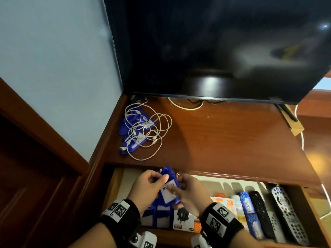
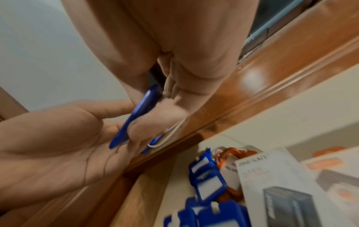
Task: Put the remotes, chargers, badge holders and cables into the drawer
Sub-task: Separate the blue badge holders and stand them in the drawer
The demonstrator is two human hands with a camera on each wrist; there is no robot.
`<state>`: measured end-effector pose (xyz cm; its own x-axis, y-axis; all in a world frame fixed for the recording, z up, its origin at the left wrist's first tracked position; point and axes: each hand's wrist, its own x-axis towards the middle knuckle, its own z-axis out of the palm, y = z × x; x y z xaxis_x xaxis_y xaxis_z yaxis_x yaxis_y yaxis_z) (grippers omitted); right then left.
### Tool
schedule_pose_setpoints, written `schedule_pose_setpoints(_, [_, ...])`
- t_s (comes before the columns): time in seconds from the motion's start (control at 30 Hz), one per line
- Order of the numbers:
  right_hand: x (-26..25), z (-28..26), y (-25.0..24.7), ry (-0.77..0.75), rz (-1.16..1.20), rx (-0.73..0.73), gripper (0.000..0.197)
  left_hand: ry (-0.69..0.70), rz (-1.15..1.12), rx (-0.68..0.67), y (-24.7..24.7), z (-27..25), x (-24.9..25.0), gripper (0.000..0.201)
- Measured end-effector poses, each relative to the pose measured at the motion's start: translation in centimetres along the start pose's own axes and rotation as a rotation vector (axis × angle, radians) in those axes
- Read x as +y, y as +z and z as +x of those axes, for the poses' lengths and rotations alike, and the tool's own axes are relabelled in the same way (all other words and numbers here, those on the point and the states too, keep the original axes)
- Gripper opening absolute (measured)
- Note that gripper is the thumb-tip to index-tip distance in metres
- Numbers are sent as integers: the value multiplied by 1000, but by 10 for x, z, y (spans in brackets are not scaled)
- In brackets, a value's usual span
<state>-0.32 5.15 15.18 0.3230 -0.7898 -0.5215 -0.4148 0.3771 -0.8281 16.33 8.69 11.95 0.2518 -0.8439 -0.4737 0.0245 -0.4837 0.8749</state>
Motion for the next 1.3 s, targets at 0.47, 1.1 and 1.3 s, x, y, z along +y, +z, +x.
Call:
schedule_pose_setpoints(0.47, [58, 23, -23, 60, -708, -162, 27, -214, 330, 115, 15, 82, -81, 41])
schedule_pose_setpoints(1.1, [30, 55, -80, 5, -909, -68, 27, -146, 658, 71, 44, 141, -90, 32])
schedule_pose_setpoints(1.3, [22, 72, -72, -51, -845, -86, 28, -90, 856, 5, 36, 131, -88, 49])
